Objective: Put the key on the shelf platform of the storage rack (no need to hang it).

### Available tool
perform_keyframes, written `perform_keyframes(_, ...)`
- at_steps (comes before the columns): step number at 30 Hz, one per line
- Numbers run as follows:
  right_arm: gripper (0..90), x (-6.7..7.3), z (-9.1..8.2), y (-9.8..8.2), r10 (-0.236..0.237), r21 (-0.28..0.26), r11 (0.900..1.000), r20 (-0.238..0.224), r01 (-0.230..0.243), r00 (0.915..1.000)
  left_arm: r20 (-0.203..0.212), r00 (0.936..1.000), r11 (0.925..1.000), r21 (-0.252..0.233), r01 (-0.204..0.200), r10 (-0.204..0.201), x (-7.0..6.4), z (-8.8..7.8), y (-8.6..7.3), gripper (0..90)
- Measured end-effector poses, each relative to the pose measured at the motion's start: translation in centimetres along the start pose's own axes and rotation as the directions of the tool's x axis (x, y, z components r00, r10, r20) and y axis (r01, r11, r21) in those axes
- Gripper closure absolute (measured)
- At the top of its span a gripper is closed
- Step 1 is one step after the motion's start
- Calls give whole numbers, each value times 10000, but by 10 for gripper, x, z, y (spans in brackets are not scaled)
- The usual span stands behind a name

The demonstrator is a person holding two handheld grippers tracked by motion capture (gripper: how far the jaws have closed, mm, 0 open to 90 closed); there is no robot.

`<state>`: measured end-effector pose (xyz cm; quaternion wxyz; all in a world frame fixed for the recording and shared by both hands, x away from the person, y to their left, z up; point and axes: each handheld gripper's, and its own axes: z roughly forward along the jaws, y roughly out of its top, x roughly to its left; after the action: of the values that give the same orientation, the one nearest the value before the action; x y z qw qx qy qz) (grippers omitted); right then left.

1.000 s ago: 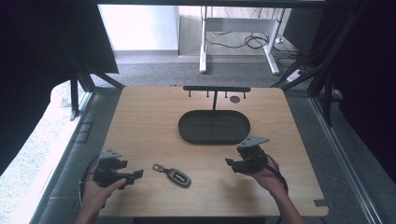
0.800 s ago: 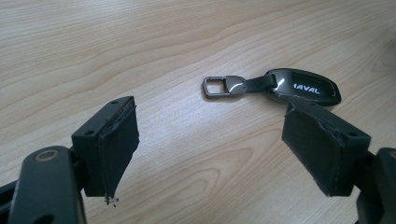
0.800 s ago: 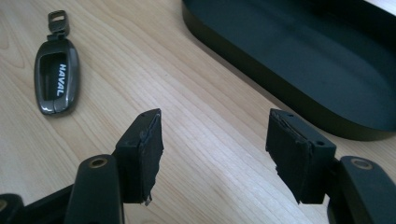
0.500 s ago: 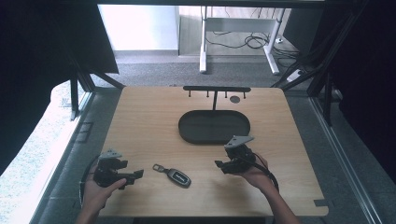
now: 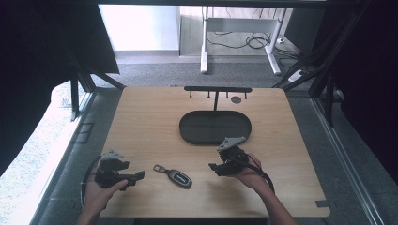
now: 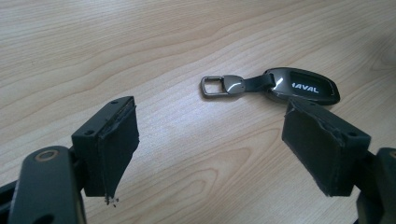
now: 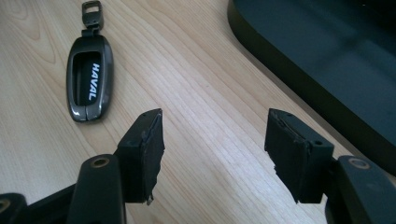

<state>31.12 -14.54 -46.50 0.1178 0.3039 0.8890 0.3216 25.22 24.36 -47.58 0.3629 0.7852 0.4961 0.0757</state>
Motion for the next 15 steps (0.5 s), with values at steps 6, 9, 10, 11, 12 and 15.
perform_keyframes(6,379,5,7,4,-164,75,9998,-154,165,9997,6,10000,10000,9,-31,31,0,0,0,189)
perform_keyframes(9,378,8,10,6,-263,97,9996,-258,266,9993,4,10000,10000,11,-32,32,0,1,0,189)
perform_keyframes(10,378,9,11,6,-254,125,9996,-269,257,9993,6,10000,10000,17,-24,24,0,1,0,189)
perform_keyframes(11,378,9,11,6,-254,125,9996,-269,257,9993,5,10000,10000,18,-28,28,-1,1,0,189)
perform_keyframes(12,379,10,12,7,-282,159,9995,-295,287,9992,8,10000,10000,21,-32,32,-1,1,0,189)
perform_keyframes(15,380,11,14,8,-333,191,9992,-344,340,9989,22,10000,10000,27,-20,20,-1,1,0,189)
